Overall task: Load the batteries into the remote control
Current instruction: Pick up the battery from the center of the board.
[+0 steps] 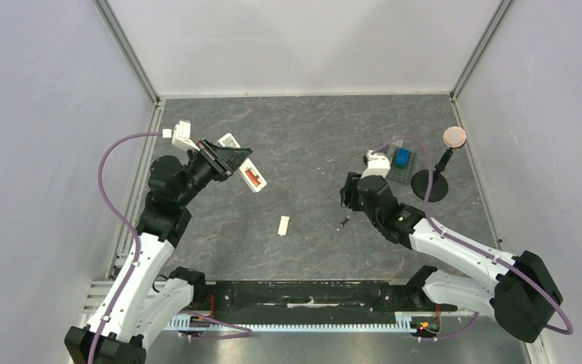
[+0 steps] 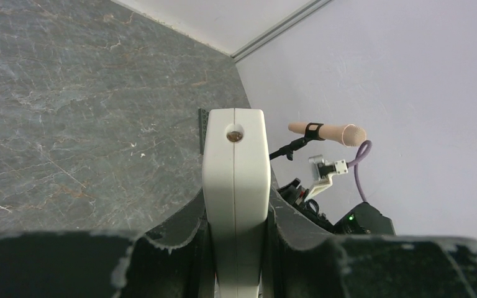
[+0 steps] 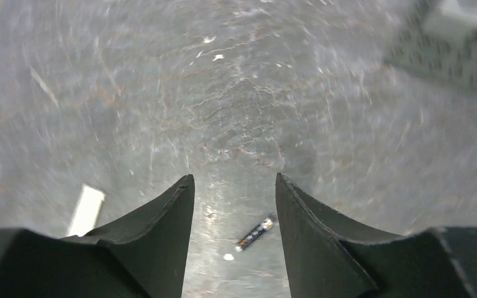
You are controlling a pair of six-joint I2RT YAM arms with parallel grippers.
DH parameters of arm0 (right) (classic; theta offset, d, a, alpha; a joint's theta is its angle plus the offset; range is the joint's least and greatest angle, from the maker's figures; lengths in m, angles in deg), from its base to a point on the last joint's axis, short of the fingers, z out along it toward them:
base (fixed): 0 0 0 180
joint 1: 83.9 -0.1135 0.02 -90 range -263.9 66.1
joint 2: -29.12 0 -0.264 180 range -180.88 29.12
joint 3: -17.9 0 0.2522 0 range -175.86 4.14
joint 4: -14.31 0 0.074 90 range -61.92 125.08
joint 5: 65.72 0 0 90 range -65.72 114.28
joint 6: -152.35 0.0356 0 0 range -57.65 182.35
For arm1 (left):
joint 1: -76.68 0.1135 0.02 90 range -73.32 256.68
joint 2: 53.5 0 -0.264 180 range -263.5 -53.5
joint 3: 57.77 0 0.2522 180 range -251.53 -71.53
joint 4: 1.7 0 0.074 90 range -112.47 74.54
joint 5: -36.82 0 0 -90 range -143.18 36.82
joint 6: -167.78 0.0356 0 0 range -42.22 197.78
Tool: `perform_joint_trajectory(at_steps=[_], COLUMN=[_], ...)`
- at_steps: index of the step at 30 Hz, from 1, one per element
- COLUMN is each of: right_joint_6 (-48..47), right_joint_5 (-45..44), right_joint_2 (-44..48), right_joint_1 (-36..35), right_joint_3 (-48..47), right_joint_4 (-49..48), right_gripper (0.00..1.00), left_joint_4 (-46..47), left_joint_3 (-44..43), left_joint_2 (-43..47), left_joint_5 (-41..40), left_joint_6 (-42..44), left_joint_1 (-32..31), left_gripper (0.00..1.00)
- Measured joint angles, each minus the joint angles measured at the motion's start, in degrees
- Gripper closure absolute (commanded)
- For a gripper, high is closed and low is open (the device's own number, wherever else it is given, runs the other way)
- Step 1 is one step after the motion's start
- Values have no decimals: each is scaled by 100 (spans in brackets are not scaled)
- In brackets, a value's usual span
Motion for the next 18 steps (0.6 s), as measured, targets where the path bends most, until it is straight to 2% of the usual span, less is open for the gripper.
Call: perform_joint_trajectory(at_steps=[5,10,13,18], right_joint_6=[-3379,-6164,-7420,-8633], right_joint_5=[1482,2487,2752,3268], right_joint_2=[4,-496,-866,-1569], right_joint_1=[7,-4,15,164], right_joint_3=[46,-184,-407,-1163], right_joint_4=[-310,498,1178,2164], right_gripper=[41,42,42,41], left_joint_4=[2,20,22,17], left_joint_3=[2,0,0,-4], left_joint_2=[-7,-61,-109,-173], left_joint_5=[0,2,4,2], left_joint_6=[11,48,66,170], left_joint_1=[0,0,0,0], left_gripper=[98,98,98,98])
